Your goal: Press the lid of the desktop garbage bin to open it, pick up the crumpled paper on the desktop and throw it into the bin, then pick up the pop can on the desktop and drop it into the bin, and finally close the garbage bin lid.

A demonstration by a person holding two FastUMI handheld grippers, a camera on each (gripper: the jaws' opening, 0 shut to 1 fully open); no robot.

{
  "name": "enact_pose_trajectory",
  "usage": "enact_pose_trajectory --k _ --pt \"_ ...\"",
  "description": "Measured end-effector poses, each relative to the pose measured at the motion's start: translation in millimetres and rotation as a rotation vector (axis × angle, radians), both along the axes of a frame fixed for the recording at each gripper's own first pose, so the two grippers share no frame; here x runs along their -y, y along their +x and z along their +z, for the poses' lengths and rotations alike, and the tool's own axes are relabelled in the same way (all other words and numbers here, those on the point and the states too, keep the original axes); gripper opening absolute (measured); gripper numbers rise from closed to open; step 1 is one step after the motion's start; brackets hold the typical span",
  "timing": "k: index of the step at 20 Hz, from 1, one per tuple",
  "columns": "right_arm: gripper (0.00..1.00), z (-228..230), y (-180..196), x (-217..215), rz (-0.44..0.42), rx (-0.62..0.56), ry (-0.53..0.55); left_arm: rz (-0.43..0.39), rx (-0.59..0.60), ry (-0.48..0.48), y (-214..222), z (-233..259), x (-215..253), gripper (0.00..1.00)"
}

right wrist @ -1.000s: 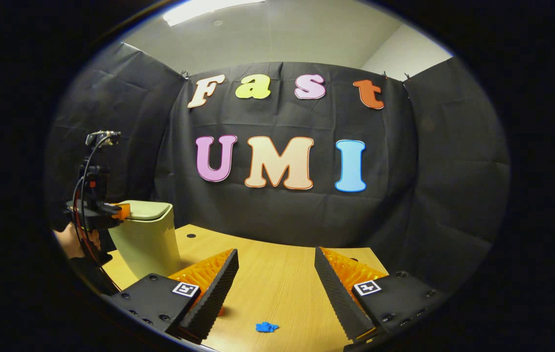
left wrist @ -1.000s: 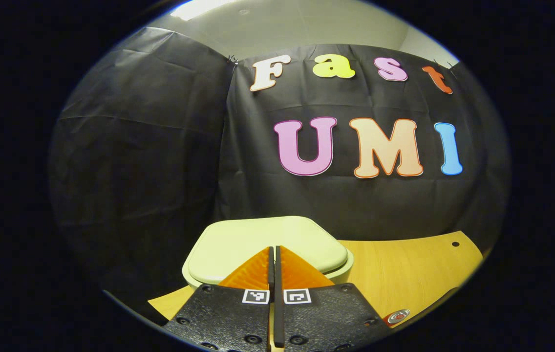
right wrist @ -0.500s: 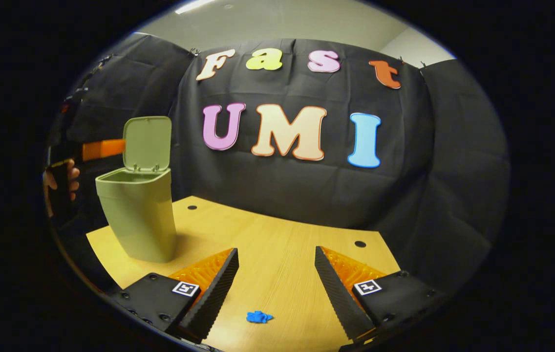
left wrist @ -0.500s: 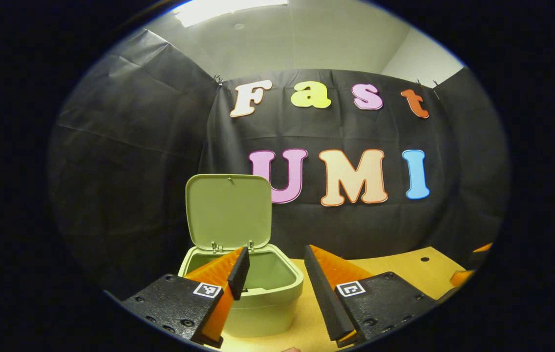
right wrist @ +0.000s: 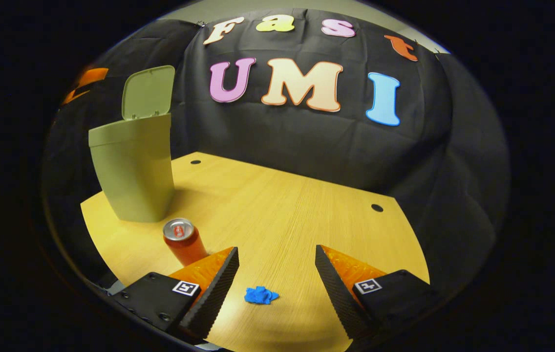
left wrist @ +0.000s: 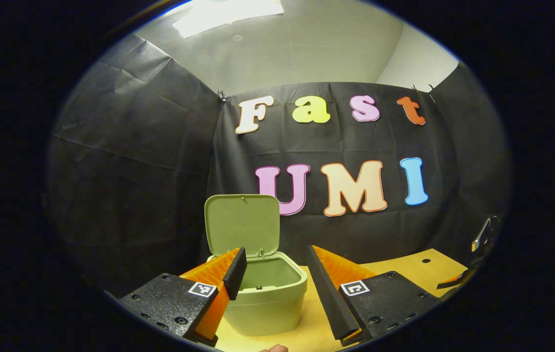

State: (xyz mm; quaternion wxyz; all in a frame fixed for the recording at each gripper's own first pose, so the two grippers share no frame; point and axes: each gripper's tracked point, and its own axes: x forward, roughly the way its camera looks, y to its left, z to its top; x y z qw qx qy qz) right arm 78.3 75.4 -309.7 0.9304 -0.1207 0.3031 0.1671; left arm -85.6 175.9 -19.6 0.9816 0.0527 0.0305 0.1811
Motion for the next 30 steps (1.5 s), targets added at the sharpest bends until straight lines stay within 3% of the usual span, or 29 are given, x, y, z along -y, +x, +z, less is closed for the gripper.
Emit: enact_pose_trajectory --k 10,16,17,18,19,20,22,26,30 --pt "0.97 -108.4 -15.0 5.7 -0.031 -0.286 -0.058 0.04 -0.005 0.065 -21.7 14.8 -13.6 0.78" --pt "0.8 -131.3 -21.1 -0.8 -0.049 -0.387 0.0 0.051 -0.025 0.066 -22.2 10.6 -15.6 0.78" --pt "0.67 -128.2 -19.7 0.1 -0.041 -0.383 0.004 0.048 -0.026 0.065 -22.1 10.2 -14.3 0.78" --pt "0.63 -128.9 -18.0 -1.4 -0.035 -0.383 0.003 0.045 -0.03 0.065 -21.7 8.8 -12.9 0.78" --pt "0.47 -130.2 -17.6 -2.7 -0.029 -0.38 0.002 0.042 -0.031 0.067 -20.7 8.6 -11.9 0.8" --pt "0.44 -131.5 -17.9 -2.4 -0.023 -0.383 -0.002 0.039 -0.031 0.066 -20.2 8.9 -11.4 0.78" --pt "0.28 -131.6 -16.8 -1.5 -0.034 -0.372 0.01 0.031 -0.029 0.056 -18.0 8.0 -8.4 0.8" --pt "0.28 -119.3 -12.9 -5.2 -0.053 -0.368 0.054 0.016 -0.028 0.04 -16.0 6.3 -5.0 0.8" --pt "0.27 -65.4 8.9 -14.9 -0.059 -0.251 0.121 0.004 -0.026 0.031 -14.9 4.8 -3.8 0.78"
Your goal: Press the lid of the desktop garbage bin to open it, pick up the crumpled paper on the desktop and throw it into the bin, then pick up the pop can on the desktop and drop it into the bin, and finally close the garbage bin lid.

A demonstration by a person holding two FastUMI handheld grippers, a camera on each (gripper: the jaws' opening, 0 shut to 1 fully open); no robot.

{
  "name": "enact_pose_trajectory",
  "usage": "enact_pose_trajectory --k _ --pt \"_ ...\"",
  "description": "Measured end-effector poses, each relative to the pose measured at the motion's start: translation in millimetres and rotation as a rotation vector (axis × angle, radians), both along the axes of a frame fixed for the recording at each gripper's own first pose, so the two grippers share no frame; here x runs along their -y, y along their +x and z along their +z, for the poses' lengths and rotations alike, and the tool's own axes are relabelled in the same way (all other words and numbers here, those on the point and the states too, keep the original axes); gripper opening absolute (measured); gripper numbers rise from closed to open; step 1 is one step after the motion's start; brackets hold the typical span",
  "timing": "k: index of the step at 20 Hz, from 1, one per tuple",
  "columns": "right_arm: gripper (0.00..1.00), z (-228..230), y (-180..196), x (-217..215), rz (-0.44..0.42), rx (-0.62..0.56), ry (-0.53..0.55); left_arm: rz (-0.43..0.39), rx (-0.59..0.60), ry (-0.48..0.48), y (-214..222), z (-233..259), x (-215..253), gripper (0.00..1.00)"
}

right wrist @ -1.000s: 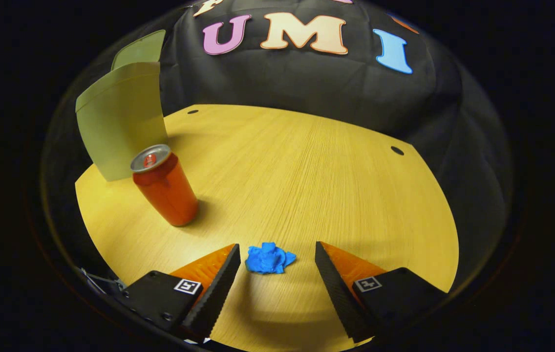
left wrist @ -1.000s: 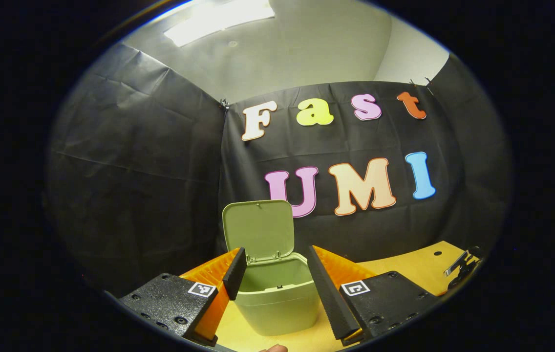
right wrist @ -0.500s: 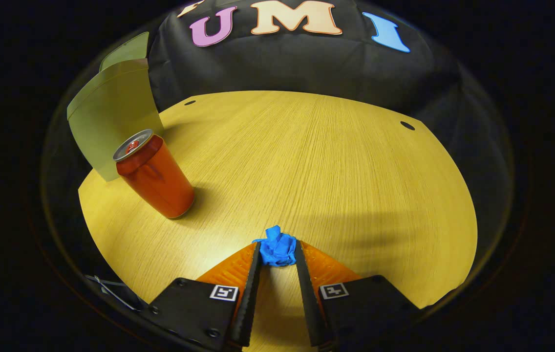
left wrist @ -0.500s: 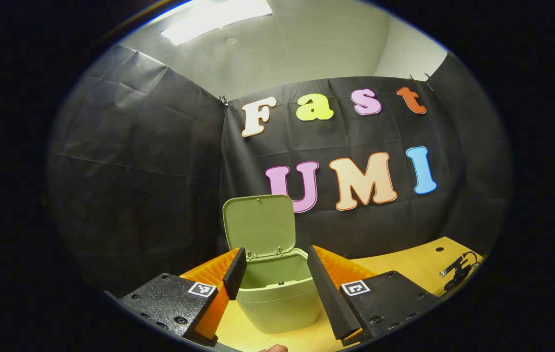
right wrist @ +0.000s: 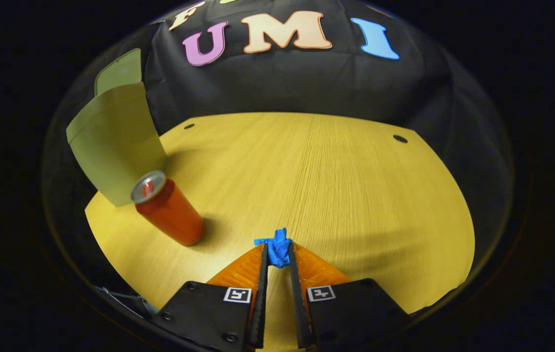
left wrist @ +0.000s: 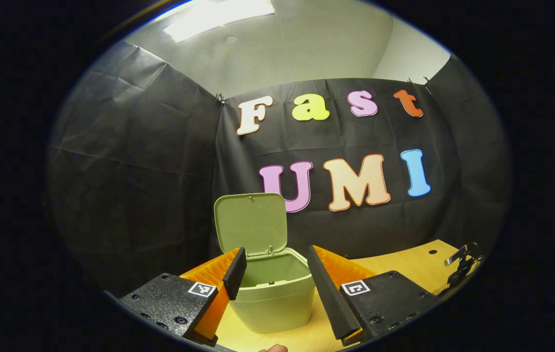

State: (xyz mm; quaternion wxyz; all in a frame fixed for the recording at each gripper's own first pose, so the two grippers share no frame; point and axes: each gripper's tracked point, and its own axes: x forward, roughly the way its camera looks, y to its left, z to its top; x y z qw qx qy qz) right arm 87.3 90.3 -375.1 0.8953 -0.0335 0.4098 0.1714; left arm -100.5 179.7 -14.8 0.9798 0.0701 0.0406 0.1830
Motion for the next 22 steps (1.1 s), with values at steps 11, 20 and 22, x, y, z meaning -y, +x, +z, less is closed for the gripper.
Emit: enact_pose_trajectory --k 11,20,22 --pt "0.27 188.8 35.9 -115.2 0.171 0.404 0.139 0.021 -0.019 -0.034 -12.3 -12.9 -32.9 0.78" --pt "0.27 237.5 35.1 -218.6 0.282 0.506 0.214 0.091 -0.053 -0.042 -47.2 -24.9 -82.9 0.8" --pt "0.27 242.2 34.0 -240.3 0.307 0.521 0.227 0.105 -0.059 -0.045 -51.8 -27.3 -93.7 0.78"
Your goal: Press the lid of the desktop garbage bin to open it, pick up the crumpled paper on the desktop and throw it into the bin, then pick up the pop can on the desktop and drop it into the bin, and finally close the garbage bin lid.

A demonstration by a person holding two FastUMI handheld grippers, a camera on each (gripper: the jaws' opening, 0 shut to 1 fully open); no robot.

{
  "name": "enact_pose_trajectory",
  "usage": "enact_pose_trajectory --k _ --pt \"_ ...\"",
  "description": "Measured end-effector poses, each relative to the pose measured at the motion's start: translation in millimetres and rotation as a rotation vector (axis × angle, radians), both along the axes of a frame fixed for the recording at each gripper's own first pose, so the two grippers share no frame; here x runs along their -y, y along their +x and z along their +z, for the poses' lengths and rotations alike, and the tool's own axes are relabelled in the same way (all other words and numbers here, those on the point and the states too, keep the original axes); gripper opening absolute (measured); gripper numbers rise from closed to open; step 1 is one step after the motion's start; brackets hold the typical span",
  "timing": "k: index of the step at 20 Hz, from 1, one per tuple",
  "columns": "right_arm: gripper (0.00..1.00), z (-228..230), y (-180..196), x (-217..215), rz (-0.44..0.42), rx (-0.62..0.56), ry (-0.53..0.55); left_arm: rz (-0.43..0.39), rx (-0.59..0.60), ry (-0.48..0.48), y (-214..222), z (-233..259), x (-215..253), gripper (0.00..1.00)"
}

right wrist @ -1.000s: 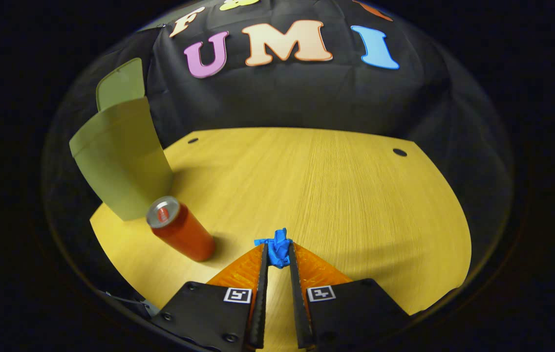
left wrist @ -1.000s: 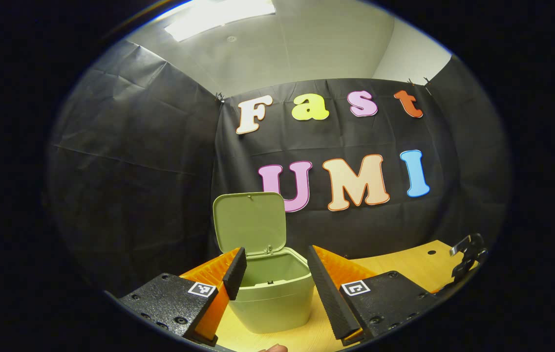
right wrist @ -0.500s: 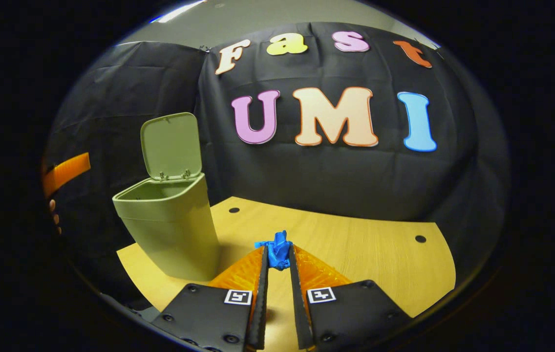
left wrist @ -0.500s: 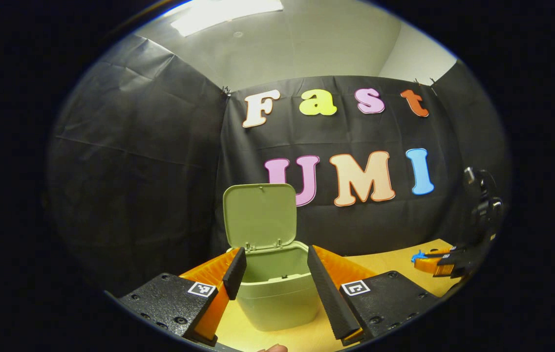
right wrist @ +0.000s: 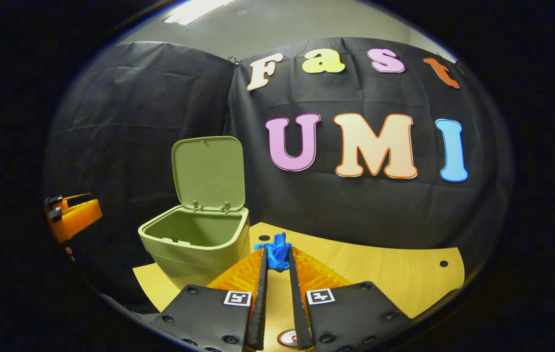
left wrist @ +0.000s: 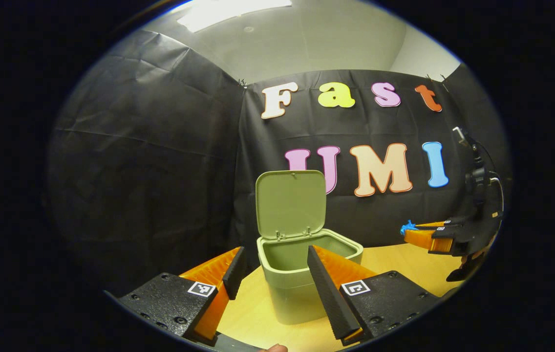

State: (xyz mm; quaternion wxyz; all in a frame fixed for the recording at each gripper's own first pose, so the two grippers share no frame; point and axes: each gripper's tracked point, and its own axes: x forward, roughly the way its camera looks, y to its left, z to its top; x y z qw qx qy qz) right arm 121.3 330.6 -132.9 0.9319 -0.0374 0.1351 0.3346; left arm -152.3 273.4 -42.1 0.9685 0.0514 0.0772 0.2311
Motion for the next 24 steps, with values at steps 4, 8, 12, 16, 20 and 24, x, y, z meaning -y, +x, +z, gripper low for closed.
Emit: enact_pose_trajectory --k 4,8,12,16,20,24 --pt "0.24 7.7 -2.7 -47.5 0.058 0.012 0.04 0.029 -0.016 -0.015 -14.6 -9.1 -18.4 0.8" --pt "0.24 6.7 -4.0 -100.2 0.113 0.006 0.054 0.048 -0.048 -0.029 -26.9 -23.0 -29.7 0.78" --pt "0.27 -9.5 -6.6 -139.6 0.138 -0.034 0.045 0.057 -0.054 -0.038 -32.4 -25.3 -37.0 0.78" --pt "0.67 -22.7 -9.7 -152.9 0.151 -0.037 0.014 0.059 -0.061 -0.035 -36.7 -27.2 -41.0 0.78" --pt "0.97 -13.9 -8.3 -138.3 0.122 -0.013 0.038 0.027 -0.055 -0.038 -28.5 -26.1 -29.3 0.8" --pt "0.95 11.1 2.1 -91.0 0.052 0.048 0.061 -0.046 -0.038 -0.035 -4.7 -23.9 -0.7 0.79"
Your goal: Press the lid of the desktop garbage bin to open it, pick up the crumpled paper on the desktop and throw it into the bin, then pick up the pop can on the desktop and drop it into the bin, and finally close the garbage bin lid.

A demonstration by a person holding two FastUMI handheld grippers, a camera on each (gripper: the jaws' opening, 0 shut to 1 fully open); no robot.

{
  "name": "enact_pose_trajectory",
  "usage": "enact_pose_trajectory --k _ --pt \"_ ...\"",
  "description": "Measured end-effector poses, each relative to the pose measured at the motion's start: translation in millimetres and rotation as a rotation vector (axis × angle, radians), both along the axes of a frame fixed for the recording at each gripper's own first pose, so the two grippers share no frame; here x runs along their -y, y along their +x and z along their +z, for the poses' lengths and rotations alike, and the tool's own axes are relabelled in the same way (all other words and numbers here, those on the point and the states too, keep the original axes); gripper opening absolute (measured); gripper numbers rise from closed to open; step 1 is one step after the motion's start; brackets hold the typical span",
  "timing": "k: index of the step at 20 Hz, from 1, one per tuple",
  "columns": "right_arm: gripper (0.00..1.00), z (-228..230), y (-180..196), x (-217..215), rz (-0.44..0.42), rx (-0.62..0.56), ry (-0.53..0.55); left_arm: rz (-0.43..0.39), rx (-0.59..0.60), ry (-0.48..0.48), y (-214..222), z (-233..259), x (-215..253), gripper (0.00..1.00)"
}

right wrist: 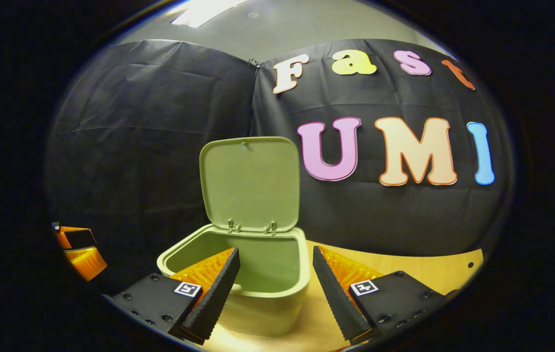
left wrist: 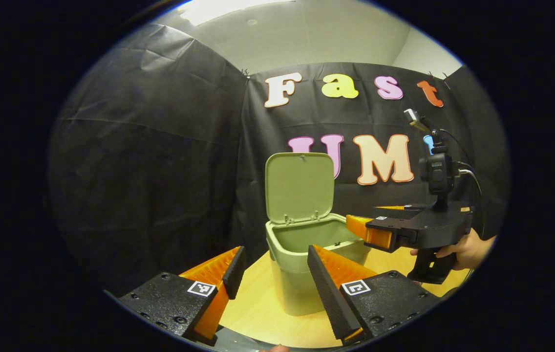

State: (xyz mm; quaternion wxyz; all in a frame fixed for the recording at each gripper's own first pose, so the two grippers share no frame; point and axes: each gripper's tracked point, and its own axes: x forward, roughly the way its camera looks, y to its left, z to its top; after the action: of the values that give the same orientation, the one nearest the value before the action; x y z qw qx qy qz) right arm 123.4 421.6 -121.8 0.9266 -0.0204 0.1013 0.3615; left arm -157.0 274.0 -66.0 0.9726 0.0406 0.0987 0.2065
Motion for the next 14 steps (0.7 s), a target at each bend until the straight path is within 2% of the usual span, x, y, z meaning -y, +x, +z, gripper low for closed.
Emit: enact_pose_trajectory --k 5,7,14 --pt "0.97 15.4 16.0 83.4 -0.128 0.037 0.001 -0.13 0.011 -0.03 37.6 -5.6 52.4 0.78" --pt "0.95 20.4 20.1 120.4 -0.178 0.054 -0.015 -0.198 0.013 -0.053 53.7 -11.1 80.5 0.78" --pt "0.97 23.3 19.8 250.5 -0.35 0.055 -0.06 -0.427 -0.034 -0.142 92.5 -48.2 180.7 0.78"
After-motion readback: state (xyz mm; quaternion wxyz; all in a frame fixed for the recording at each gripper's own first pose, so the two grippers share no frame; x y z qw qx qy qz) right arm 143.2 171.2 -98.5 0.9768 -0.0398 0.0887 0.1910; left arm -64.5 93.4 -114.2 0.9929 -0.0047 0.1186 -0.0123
